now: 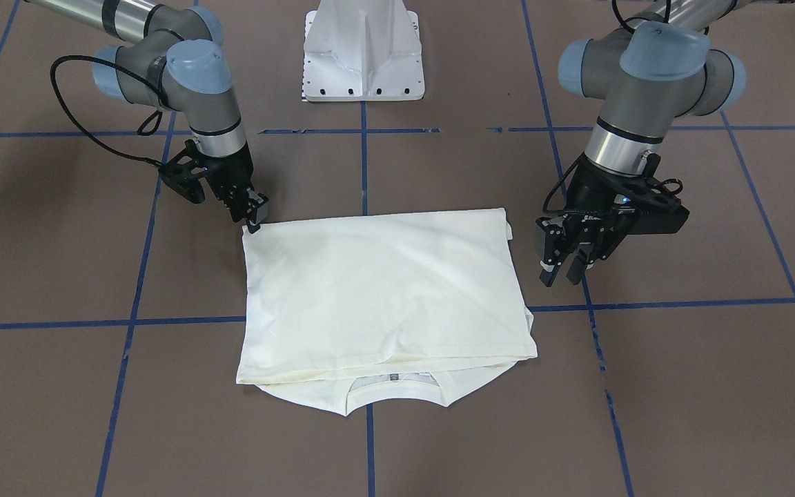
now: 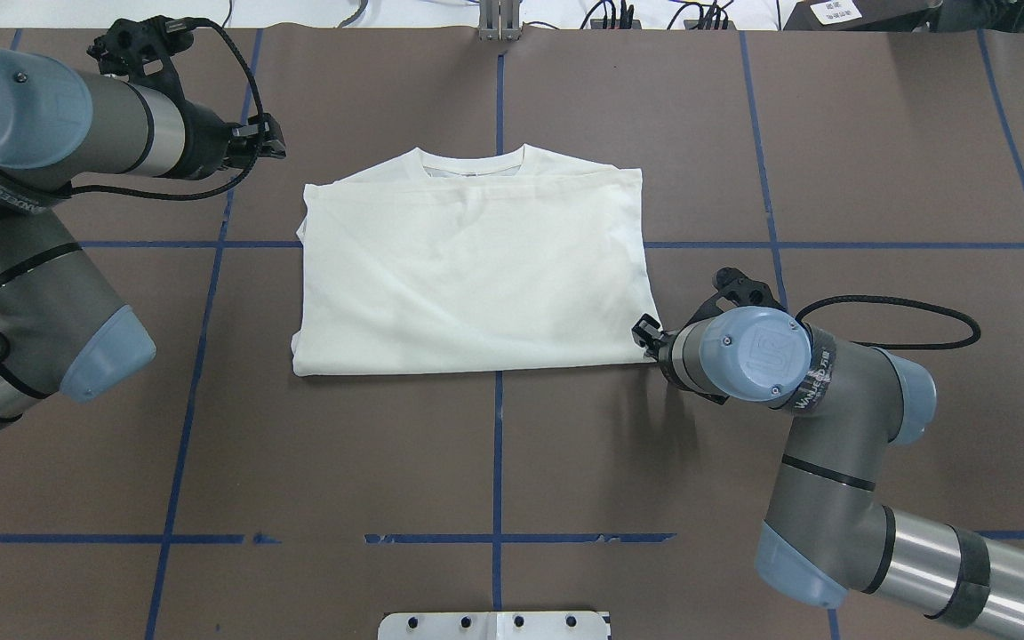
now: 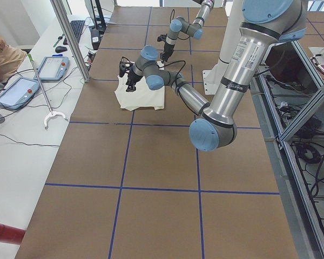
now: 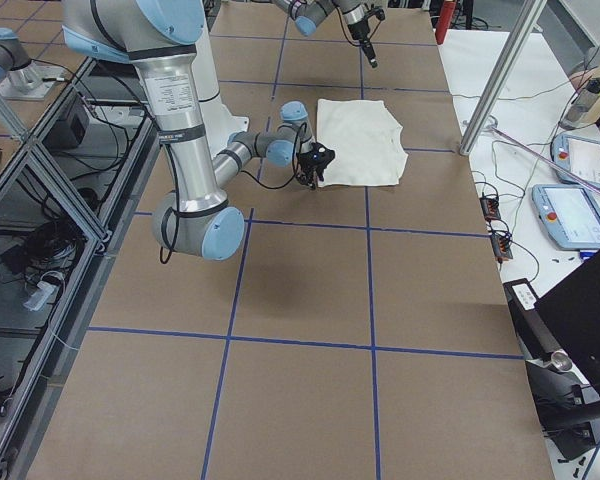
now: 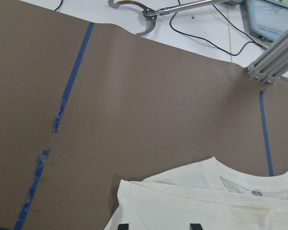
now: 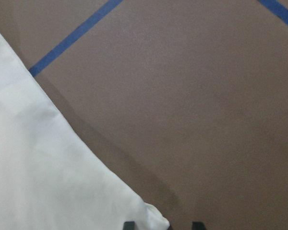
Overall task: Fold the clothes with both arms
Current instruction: 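Press and adjust the folded shirt's side edge with the right gripper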
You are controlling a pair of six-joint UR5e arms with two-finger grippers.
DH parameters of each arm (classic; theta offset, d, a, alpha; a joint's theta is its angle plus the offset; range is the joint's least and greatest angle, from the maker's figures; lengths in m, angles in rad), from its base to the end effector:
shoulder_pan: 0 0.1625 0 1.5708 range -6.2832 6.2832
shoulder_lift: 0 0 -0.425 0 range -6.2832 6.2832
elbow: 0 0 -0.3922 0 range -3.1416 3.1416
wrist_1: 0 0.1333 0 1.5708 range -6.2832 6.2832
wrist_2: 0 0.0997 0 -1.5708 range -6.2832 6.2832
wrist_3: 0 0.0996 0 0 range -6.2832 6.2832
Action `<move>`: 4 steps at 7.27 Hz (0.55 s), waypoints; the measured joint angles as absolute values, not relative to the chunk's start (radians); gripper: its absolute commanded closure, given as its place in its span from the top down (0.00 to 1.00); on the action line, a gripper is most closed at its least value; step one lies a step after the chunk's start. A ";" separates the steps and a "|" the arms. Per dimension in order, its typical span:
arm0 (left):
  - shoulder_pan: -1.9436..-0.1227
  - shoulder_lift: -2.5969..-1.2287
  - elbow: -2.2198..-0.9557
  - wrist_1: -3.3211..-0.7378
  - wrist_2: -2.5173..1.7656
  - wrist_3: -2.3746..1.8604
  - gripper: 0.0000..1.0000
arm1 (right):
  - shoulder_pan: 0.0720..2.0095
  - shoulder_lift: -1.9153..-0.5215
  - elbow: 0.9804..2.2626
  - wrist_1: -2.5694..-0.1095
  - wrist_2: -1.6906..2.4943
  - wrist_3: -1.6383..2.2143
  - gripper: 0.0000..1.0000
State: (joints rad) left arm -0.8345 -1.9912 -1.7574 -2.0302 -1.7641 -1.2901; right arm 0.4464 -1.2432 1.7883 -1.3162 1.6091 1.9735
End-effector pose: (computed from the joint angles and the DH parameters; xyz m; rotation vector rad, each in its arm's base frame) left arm 0.3380 -0.5430 0.2867 0.4172 1.0012 -0.3959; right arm -0.4970 -0.3814 0.3594 -0.0193 -0.8227 0.7869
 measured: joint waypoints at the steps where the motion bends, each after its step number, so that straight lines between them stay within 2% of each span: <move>1: -0.834 -1.989 -1.759 -2.030 -1.764 -1.290 0.52 | 0.446 -1.242 1.786 -1.316 1.609 1.975 0.00; 4: -0.835 -1.980 -1.764 -2.030 -1.759 -1.290 0.52 | 0.446 -1.242 1.782 -1.316 1.610 1.975 0.00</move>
State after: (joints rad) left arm -0.8352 -1.9803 -1.7635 -2.0305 -1.7590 -1.2901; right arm 0.4464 -1.2417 1.7824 -1.3158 1.6099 1.9747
